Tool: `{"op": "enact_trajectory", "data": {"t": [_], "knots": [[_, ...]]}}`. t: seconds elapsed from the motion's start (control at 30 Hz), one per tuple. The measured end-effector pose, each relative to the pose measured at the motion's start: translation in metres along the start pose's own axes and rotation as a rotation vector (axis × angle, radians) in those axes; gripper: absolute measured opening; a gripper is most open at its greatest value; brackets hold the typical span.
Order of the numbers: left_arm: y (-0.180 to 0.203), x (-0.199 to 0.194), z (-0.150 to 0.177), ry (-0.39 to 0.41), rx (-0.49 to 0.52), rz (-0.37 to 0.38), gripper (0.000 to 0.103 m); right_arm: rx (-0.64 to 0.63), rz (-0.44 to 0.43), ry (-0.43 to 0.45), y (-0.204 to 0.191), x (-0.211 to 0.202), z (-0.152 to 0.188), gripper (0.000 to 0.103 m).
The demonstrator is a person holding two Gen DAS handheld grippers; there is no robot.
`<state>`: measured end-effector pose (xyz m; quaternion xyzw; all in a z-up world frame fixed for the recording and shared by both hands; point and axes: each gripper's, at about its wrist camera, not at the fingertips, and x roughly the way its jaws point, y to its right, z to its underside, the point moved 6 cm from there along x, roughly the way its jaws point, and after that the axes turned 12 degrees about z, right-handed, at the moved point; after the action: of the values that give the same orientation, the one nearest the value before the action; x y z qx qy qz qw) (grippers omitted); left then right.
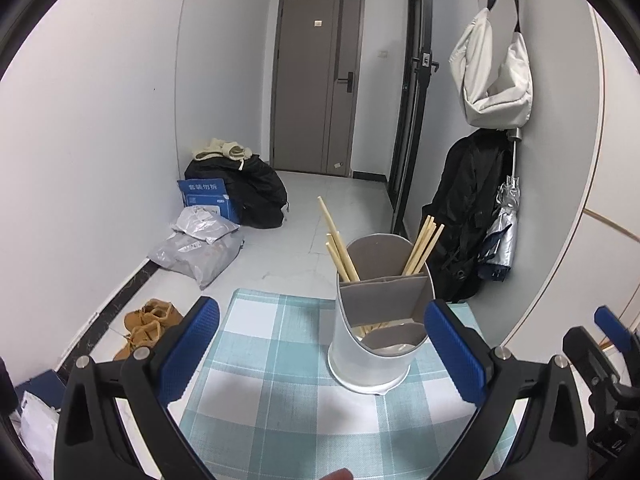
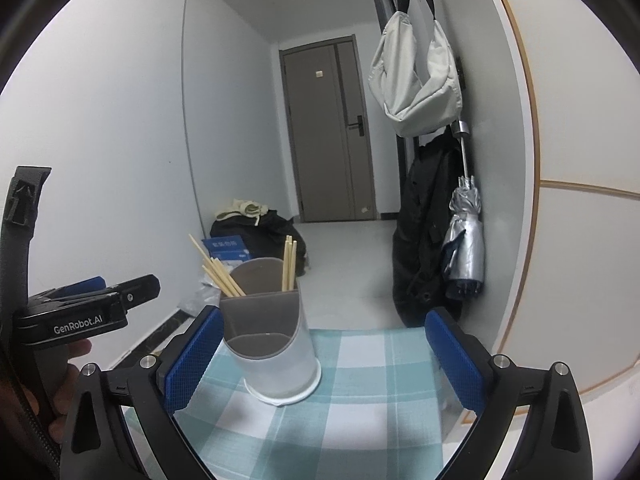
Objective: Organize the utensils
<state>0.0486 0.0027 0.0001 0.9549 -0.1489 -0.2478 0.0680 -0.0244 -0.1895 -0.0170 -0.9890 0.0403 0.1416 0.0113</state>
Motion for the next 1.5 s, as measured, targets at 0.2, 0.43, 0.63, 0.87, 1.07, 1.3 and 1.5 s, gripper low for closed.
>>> {"op": "enact_trajectory", "data": {"t": [0.2,0.43,0.63,0.87,1.07,1.3,1.5], "knots": [[-0.004,-0.0052,0.0001,0.014,-0.01,-0.013,0.101,-0.004,0.009,-0.003,0.0,-0.0006,0.0008,0.101],[-0.003,-0.0081,0.0013,0.029,0.013,-0.043,0.101,-0.021,0.016,-0.002,-0.0012,-0.0002,0.0019,0.101],[-0.003,-0.0055,0.0031,0.021,0.015,-0.046,0.101,-0.037,0.02,0.001,-0.0034,-0.0014,0.004,0.101],[-0.0041,-0.0062,0.0049,0.019,0.008,-0.045,0.101,-0.047,0.024,0.008,-0.005,-0.0023,0.0042,0.101],[-0.0036,-0.009,0.0045,0.03,0.01,-0.049,0.101,-0.044,0.028,0.004,-0.0056,-0.0022,0.0041,0.101],[-0.0038,-0.0091,0.0045,0.033,0.008,-0.045,0.101,-0.046,0.029,-0.001,-0.0056,-0.0016,0.0041,0.102],[-0.0032,-0.008,0.0051,0.035,0.009,-0.047,0.101,-0.049,0.038,-0.002,-0.0063,-0.0009,0.0047,0.102]]}}
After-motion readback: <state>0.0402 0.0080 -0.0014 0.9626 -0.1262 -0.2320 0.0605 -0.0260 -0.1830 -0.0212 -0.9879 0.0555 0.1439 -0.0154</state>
